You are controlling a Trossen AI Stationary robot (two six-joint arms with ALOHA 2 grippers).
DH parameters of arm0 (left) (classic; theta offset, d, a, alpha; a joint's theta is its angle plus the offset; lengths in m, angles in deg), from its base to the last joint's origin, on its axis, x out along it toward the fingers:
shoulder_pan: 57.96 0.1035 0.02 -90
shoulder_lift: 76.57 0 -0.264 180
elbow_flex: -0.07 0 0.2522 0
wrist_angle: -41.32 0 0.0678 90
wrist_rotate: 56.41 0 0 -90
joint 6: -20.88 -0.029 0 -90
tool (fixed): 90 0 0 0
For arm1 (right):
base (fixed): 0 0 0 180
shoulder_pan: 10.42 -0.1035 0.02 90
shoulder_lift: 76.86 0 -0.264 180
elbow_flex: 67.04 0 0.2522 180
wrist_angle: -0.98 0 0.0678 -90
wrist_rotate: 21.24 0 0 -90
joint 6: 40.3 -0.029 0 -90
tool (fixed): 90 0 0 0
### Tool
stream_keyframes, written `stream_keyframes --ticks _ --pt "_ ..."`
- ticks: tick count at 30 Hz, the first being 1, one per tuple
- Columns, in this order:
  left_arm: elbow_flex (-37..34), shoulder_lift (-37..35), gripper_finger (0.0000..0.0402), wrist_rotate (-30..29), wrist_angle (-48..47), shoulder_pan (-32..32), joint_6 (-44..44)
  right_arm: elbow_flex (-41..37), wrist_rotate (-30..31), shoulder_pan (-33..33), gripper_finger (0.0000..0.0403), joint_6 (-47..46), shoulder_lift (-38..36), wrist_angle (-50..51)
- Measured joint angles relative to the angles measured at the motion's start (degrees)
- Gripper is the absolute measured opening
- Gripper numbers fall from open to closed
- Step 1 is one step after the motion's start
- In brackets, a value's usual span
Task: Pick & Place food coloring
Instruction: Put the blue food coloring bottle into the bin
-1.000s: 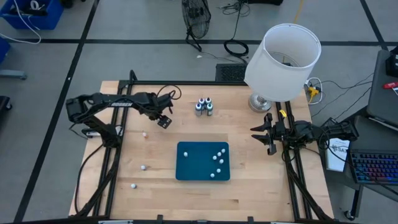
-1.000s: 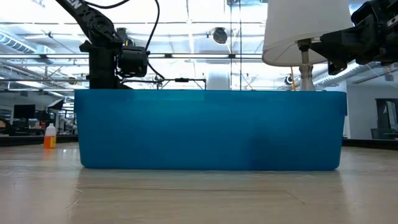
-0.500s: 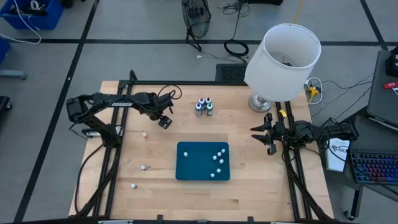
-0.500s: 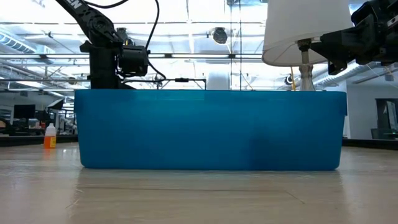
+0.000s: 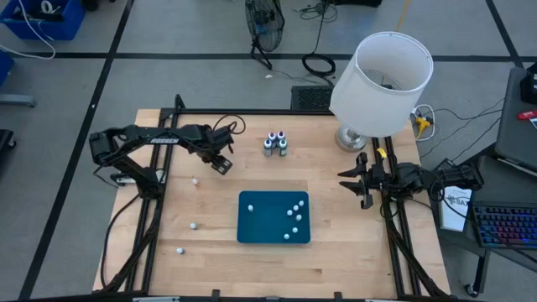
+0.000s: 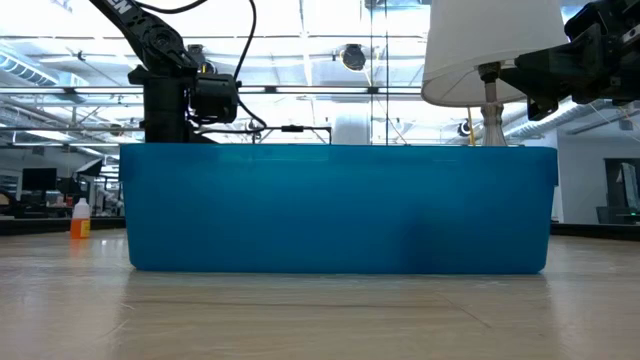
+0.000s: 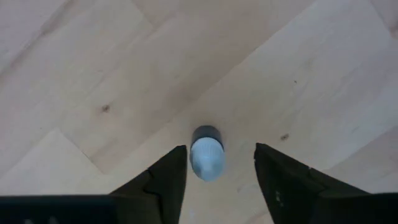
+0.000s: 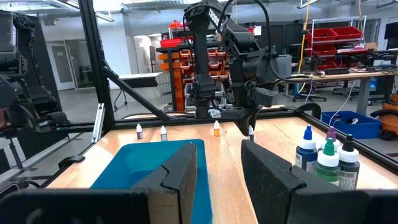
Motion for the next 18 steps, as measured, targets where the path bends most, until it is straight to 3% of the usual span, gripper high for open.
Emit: stream_keyframes --ticks 6,18 --pt "0.04 0.0 0.0156 -0.09 -2.18 0.0 0.07 0.0 0.0 0.0 0.0114 0.01 0.0 0.0" --pt "0.04 0.0 0.0154 -2.08 -2.23 0.0 0.36 0.0 0.0 0.0 0.0114 0.0 0.0 0.02"
